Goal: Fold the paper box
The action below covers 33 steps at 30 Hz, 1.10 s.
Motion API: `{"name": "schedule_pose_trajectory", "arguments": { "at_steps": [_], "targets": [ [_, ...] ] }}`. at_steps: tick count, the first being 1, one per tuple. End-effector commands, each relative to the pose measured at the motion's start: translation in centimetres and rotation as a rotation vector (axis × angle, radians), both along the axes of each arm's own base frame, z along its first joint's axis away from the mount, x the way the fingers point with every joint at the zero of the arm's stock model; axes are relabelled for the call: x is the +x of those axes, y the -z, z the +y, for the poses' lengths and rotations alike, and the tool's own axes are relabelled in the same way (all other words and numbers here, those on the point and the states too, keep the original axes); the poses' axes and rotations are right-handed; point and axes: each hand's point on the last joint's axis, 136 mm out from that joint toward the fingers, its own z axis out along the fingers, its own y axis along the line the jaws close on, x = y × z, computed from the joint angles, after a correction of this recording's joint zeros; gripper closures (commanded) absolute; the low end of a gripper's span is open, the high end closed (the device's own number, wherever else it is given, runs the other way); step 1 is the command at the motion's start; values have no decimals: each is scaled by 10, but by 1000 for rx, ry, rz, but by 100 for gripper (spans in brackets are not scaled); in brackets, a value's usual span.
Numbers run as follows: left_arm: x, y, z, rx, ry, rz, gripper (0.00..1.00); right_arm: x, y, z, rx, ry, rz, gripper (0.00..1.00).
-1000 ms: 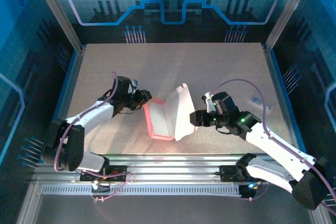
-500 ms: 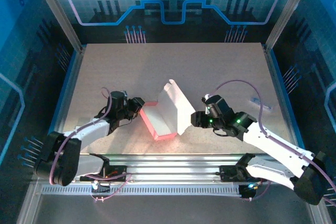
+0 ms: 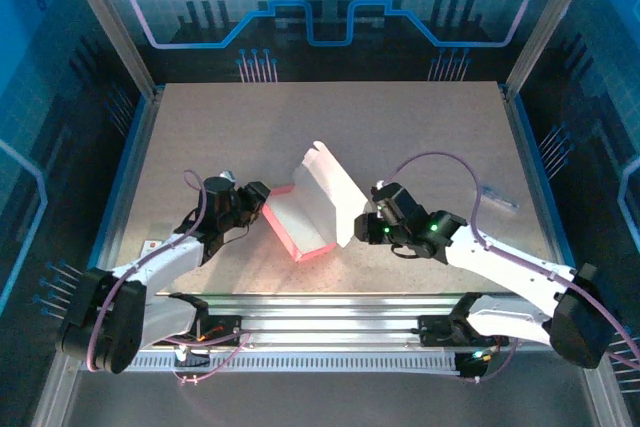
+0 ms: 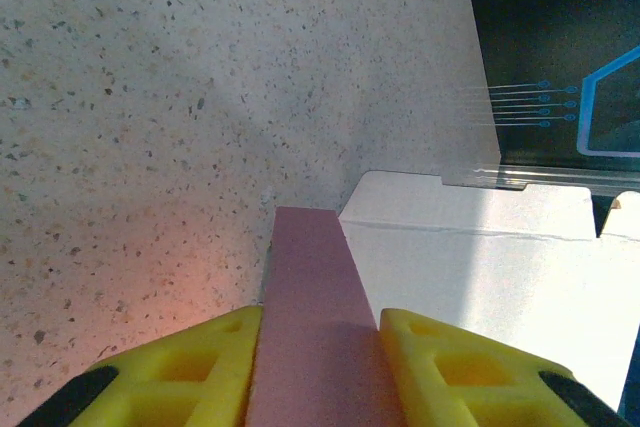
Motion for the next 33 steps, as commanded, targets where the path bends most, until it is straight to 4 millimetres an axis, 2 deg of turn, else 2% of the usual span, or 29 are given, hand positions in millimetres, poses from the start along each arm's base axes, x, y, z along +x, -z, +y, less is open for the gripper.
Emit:
{"name": "schedule_pose_trajectory", "arguments": {
  "at_steps": [1, 10, 25, 33],
  "targets": [
    [-5, 7, 6, 0, -28, 11, 67, 13, -14, 9, 36, 41, -58, 66],
    [-7, 10, 6, -11, -38, 10, 67, 17, -8, 14, 32, 67, -56, 76],
    [-10, 14, 5, -9, -45, 2, 67, 13, 4, 15, -12, 97, -7, 72],
    [-9, 14, -2, -13, -18, -18, 66, 17, -1, 14, -40, 87, -37, 81]
  ]
}}
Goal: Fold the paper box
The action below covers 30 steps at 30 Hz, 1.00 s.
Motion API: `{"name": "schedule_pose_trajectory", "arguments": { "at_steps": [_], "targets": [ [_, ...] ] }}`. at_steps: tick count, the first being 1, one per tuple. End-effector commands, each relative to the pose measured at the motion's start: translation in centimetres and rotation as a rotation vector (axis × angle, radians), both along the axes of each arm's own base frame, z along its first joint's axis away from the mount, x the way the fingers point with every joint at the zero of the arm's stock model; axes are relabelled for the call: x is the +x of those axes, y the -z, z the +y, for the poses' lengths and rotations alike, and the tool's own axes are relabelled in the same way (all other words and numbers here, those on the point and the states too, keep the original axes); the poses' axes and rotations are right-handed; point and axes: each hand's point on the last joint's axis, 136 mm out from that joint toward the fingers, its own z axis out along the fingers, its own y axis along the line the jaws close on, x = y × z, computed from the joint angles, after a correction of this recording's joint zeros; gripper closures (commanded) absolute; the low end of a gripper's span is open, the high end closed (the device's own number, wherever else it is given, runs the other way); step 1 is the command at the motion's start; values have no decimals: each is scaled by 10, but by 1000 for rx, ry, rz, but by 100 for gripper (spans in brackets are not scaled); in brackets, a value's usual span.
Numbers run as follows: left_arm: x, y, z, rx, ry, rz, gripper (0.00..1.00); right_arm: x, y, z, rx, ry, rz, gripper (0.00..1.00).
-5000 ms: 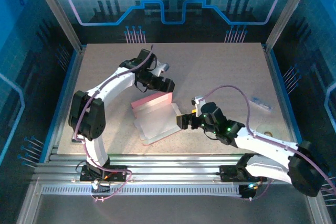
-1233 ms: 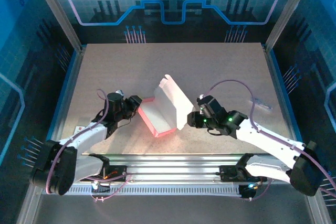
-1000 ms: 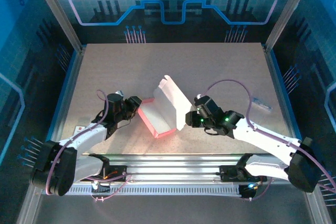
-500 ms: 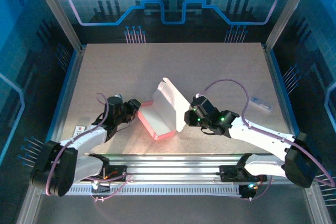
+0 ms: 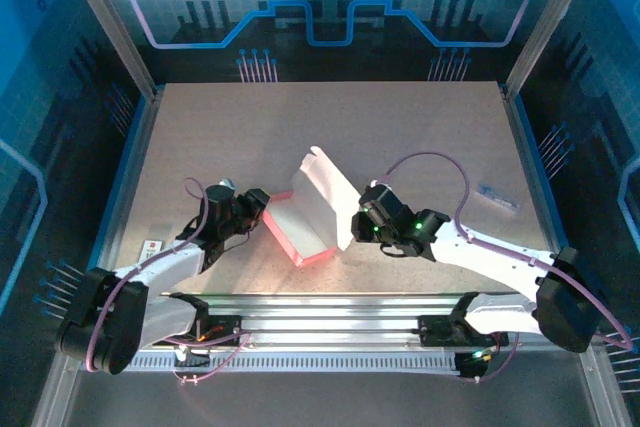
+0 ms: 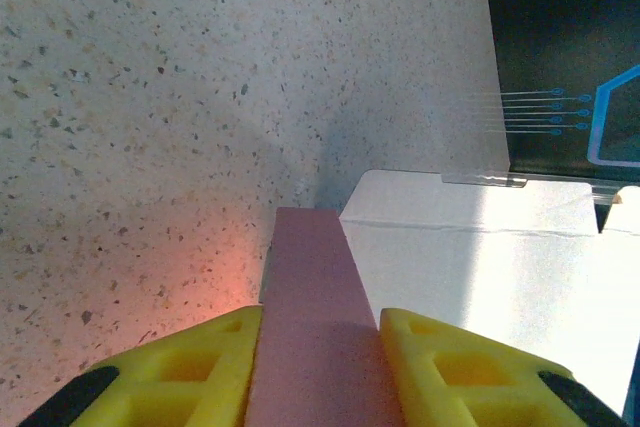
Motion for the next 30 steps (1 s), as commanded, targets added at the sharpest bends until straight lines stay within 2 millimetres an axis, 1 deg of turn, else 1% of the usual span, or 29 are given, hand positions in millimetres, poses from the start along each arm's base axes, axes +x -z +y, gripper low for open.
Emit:
{"name": "schedule_pose_trajectory", "arguments": {
  "at_steps": [1, 2, 3, 4, 6, 8, 10, 11, 12, 13, 15, 17, 19, 23, 27, 30],
  "targets": [
    [1, -3, -5, -4, 21, -38, 65, 7, -18, 6, -21, -16, -59, 81],
    [2, -5, -7, -5, 36, -53, 63, 9, -21, 6, -30, -34, -77, 82],
    [1, -7, -10, -2, 62, -65, 58, 11, -26, 7, -39, -57, -103, 82],
    [1, -11, -14, 6, 100, -86, 52, 14, -30, 8, -51, -86, -129, 83],
    [0, -17, -20, 27, 182, -101, 42, 17, -38, 12, -67, -158, -171, 84],
    [0, -23, -20, 44, 248, -114, 38, 20, -43, 14, -73, -224, -190, 84],
    [0, -36, -18, 63, 307, -135, 34, 22, -46, 15, -74, -294, -187, 84],
    [1, -41, -15, 84, 327, -136, 33, 21, -44, 14, -84, -323, -183, 84],
    [1, -47, -12, 127, 355, -142, 32, 24, -50, 17, -78, -357, -196, 84],
    [2, -57, -10, 174, 383, -162, 30, 25, -53, 18, -72, -386, -195, 84],
    [3, -70, -8, 248, 428, -176, 29, 26, -52, 18, -67, -426, -177, 84],
    [2, -79, -11, 275, 484, -193, 28, 27, -50, 18, -64, -447, -158, 84],
    [1, -82, -16, 261, 519, -203, 28, 26, -51, 21, -54, -463, -162, 85],
    [-1, -77, -18, 255, 533, -200, 25, 30, -55, 18, -89, -476, -205, 85],
    [3, -88, -24, 276, 596, -245, 20, 34, -53, 13, -138, -513, -232, 84],
    [9, -93, -25, 321, 634, -263, 19, 39, -52, 10, -151, -514, -247, 81]
  ]
}}
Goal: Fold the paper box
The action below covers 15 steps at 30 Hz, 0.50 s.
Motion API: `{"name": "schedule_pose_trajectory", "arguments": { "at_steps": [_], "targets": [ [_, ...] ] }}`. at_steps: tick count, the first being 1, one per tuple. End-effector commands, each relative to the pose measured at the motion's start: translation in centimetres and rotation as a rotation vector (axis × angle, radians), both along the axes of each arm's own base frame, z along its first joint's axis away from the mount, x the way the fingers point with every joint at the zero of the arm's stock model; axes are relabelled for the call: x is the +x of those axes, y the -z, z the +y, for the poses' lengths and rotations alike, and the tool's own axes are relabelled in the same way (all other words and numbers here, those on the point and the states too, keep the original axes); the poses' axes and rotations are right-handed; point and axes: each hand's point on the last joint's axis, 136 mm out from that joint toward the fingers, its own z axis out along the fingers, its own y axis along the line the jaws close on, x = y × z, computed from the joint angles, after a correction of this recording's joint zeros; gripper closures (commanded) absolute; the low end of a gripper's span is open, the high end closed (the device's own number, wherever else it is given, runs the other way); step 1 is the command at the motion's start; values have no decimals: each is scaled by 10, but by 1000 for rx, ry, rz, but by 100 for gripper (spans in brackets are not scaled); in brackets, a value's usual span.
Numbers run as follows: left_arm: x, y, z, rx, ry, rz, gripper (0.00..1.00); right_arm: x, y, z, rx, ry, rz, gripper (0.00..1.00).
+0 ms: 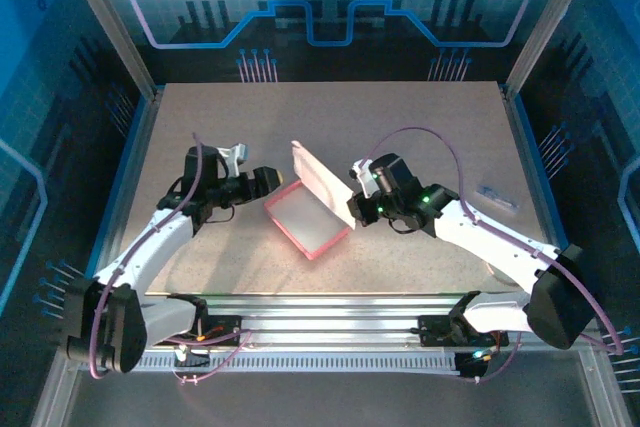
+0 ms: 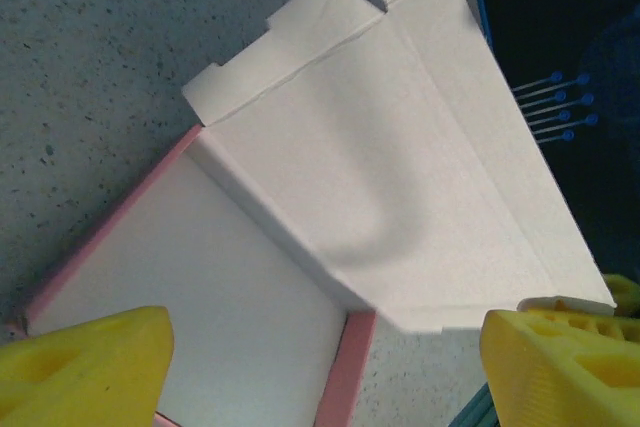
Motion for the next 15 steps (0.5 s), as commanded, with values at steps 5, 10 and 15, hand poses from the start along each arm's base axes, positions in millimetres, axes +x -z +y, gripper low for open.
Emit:
{"name": "schedule_pose_trajectory", "arguments": {
  "at_steps": [5, 10, 15],
  "targets": [
    [11, -19, -4, 117, 146, -82, 19, 9, -8, -3, -9, -40, -34, 72],
    [16, -36, -4, 229, 268, -137, 20, 3, -10, -7, 7, -11, -3, 65],
    [26, -48, -4, 339, 393, -194, 21, -7, -8, -12, 54, 49, 45, 60]
  ]
}}
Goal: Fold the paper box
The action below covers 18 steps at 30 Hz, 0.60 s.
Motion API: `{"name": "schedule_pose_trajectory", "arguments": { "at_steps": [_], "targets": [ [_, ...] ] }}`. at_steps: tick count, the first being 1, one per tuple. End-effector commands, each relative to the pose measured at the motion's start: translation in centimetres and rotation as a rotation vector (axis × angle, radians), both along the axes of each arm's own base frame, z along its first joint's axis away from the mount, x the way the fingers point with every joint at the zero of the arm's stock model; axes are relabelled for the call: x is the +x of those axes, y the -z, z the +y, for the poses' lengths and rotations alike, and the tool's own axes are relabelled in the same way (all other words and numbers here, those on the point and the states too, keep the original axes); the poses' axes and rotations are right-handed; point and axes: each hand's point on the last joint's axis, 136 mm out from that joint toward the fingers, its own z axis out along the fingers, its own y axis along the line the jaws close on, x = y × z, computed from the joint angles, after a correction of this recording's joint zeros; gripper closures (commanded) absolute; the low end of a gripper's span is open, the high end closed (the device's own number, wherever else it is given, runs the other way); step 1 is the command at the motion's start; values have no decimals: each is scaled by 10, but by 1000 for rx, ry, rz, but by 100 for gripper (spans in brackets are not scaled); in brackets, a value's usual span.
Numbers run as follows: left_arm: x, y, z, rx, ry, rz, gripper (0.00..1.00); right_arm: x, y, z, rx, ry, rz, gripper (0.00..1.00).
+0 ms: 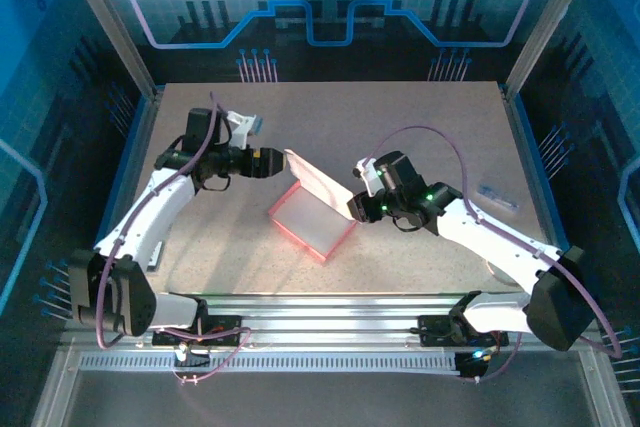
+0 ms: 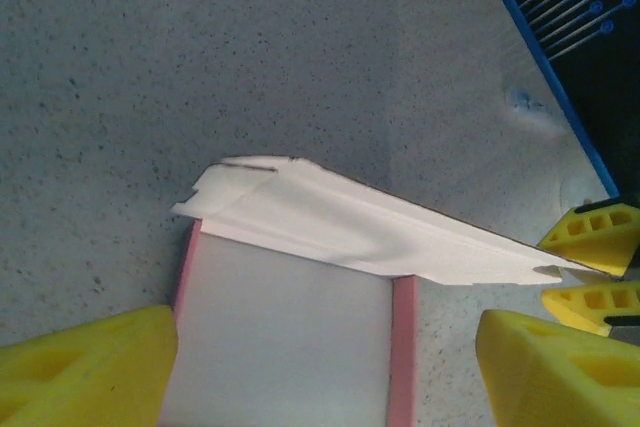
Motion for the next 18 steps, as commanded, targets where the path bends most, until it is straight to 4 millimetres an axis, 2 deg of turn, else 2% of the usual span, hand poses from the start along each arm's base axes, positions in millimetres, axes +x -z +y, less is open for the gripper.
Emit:
{"name": "schedule_pose_trajectory", "arguments": {
  "at_steps": [1, 4, 5, 9, 13, 18],
  "targets": [
    [-6, 5, 2, 117, 142, -9, 21, -10, -7, -4, 58, 42, 34, 59],
    [1, 12, 2, 153, 183, -44, 24, -11, -10, -4, 85, 62, 33, 57],
    [4, 13, 2, 154, 181, -67, 26, -15, 1, -8, 67, 70, 52, 57],
    [18, 18, -3, 132, 189, -133, 29, -16, 3, -7, 50, 72, 51, 59],
    [27, 30, -8, 130, 225, -129, 31, -16, 9, -10, 10, 100, 47, 63],
    [35, 38, -16, 111, 279, -141, 33, -15, 8, -13, 13, 117, 38, 65]
  ]
}}
